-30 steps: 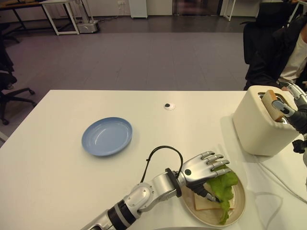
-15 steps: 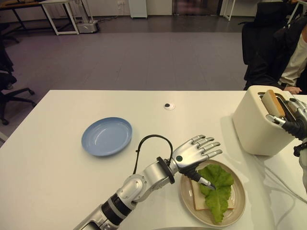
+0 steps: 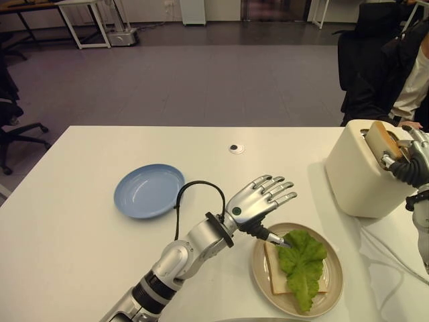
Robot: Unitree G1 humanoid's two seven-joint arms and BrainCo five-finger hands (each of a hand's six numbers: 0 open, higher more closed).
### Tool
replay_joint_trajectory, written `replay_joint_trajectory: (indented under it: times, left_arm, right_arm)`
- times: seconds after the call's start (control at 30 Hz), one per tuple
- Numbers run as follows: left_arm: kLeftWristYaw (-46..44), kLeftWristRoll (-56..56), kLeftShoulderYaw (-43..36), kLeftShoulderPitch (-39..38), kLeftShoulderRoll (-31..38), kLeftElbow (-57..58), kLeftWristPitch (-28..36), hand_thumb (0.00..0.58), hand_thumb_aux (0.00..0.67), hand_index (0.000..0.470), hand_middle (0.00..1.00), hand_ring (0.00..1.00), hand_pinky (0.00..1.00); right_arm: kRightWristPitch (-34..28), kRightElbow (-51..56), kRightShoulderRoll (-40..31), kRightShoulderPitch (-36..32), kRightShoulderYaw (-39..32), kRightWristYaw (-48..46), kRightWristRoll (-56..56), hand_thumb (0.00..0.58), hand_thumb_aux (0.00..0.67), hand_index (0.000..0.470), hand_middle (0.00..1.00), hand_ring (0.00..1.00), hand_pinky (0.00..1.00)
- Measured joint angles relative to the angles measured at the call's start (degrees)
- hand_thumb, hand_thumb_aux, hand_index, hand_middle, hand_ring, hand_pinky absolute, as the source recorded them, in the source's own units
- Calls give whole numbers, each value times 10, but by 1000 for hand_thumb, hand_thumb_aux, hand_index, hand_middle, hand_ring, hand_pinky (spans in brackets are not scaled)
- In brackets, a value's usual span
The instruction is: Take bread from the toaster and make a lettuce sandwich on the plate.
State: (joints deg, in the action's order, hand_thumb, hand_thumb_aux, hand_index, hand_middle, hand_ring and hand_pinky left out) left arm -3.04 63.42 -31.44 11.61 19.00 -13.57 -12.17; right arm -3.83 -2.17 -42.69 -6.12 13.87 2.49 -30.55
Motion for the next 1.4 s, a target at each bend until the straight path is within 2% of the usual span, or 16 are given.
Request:
replay_joint_trajectory:
  times: [0.17,0.27,0.3,0.37,0.43,0.53,0.63,0.8,0.93,1.07,1.23,1.4]
  left_arm:
    - [2,-17,31,-2,7,-5,8,0,0,0,0,0,0]
    - [16,-19,45,-5,11,-18,5,0,0,0,0,0,0]
    - [30,-22,51,-6,13,-33,-4,0,0,0,0,0,0]
    - [48,-28,52,-7,13,-56,-19,0,0,0,0,0,0]
    - [70,-38,61,-9,15,-84,-41,0,0,0,0,0,0]
    - [95,-49,75,-17,21,-116,-73,0,0,0,0,0,0]
    - [114,-68,100,-29,28,-143,-99,0,0,0,0,0,0]
    - [125,-102,132,-52,41,-170,-134,0,0,0,0,0,0]
    - [112,-105,120,-56,38,-163,-150,0,0,0,0,0,0]
    - [46,-118,47,-77,49,-109,-189,0,0,0,0,0,0]
    - [-21,-154,-7,-93,72,-78,-237,0,0,0,0,0,0]
    - [-64,-175,-19,-97,84,-70,-243,0,0,0,0,0,0]
  right_arm:
    - [4,-128,26,-45,90,-47,180,580,670,470,0,0,0]
    - [-61,-195,49,-57,116,-118,324,580,670,470,0,0,0]
    - [-112,-217,59,-53,119,-154,392,580,670,470,0,0,0]
    - [-175,-245,65,-32,125,-198,467,580,670,470,0,0,0]
    - [-236,-280,60,36,121,-272,544,580,670,470,0,0,0]
    - [-260,-292,42,143,95,-365,571,580,670,470,0,0,0]
    - [-208,-278,22,206,63,-432,543,580,670,470,0,0,0]
    - [-98,-243,12,229,35,-510,519,580,670,470,0,0,0]
    - [-14,-214,8,204,-11,-539,472,580,670,470,0,0,0]
    - [67,-188,5,156,-54,-535,410,580,670,470,0,0,0]
    - [157,-109,0,155,-94,-529,339,580,670,470,0,0,0]
    - [181,-56,-1,159,-105,-541,345,580,670,470,0,0,0]
